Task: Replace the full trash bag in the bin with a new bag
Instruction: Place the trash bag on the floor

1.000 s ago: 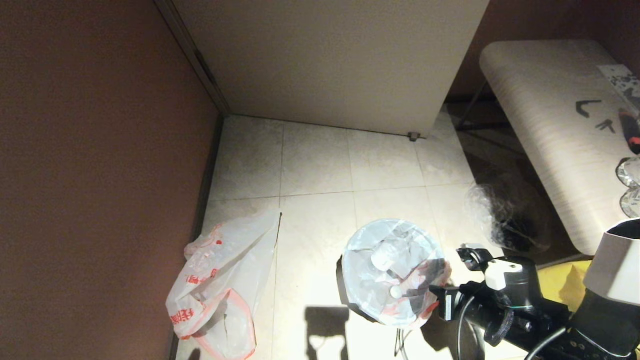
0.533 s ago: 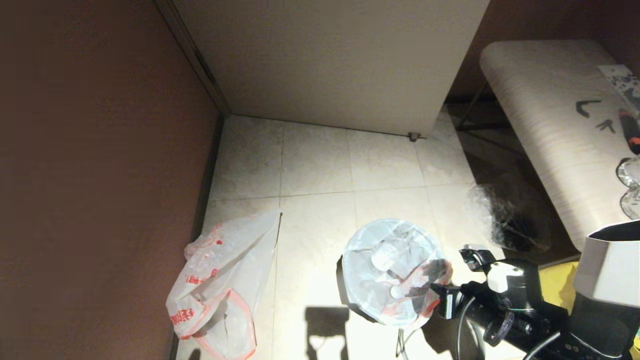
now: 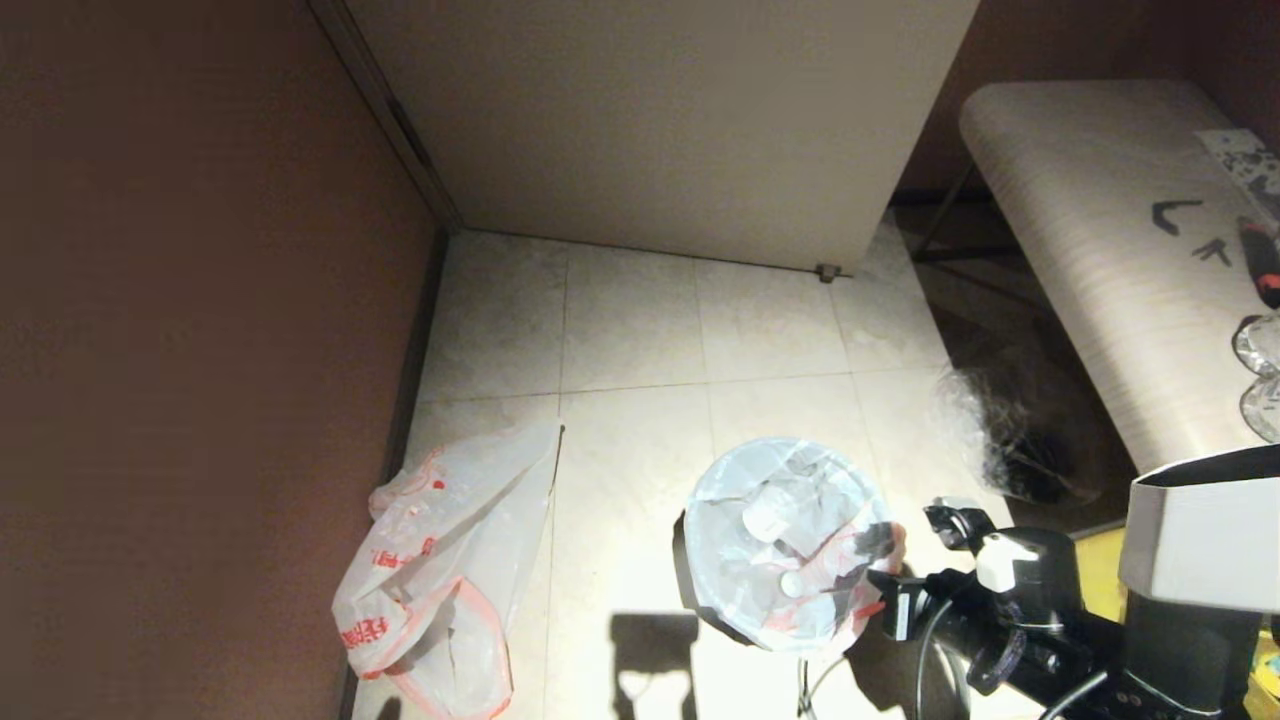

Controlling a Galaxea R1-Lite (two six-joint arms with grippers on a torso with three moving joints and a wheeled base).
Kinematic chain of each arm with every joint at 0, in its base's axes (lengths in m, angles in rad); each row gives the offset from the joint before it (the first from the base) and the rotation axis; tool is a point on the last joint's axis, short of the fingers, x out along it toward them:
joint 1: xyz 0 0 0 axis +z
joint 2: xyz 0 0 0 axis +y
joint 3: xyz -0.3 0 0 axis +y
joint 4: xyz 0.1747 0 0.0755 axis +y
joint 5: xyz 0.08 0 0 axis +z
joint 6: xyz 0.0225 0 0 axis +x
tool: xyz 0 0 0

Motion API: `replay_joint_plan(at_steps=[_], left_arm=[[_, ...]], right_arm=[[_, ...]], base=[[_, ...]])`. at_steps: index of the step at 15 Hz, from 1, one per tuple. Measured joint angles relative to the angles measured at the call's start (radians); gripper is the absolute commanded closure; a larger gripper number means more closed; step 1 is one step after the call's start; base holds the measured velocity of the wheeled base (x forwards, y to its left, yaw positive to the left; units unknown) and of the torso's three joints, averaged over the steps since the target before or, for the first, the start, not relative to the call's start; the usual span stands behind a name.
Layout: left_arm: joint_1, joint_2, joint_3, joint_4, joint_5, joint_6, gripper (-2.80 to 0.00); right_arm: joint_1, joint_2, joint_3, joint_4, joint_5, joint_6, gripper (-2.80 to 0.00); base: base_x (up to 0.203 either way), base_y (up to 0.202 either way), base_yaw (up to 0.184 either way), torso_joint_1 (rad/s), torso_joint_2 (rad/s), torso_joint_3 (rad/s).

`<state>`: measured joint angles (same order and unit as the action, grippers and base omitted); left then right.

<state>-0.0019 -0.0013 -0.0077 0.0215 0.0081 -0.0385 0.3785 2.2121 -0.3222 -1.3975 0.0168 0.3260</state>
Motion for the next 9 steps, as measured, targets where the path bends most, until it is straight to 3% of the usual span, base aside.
replay_joint_plan(at_steps=[6, 9], left_arm=[[-0.001, 0.003, -0.001, 0.001, -0.008, 0.053, 0.00], [-0.002, 0.026, -0.004, 0.000, -0.024, 0.152, 0.00]], right_arm=[[-0.001, -0.001, 0.043, -0.084, -0.001, -0.010, 0.00], [-0.012, -0.011, 0.061, -0.084, 0.000, -0.018, 0.00]], base=[[0.000, 0.000, 0.000, 0.000, 0.00, 0.000], [0.000, 0.000, 0.000, 0.000, 0.00, 0.000]])
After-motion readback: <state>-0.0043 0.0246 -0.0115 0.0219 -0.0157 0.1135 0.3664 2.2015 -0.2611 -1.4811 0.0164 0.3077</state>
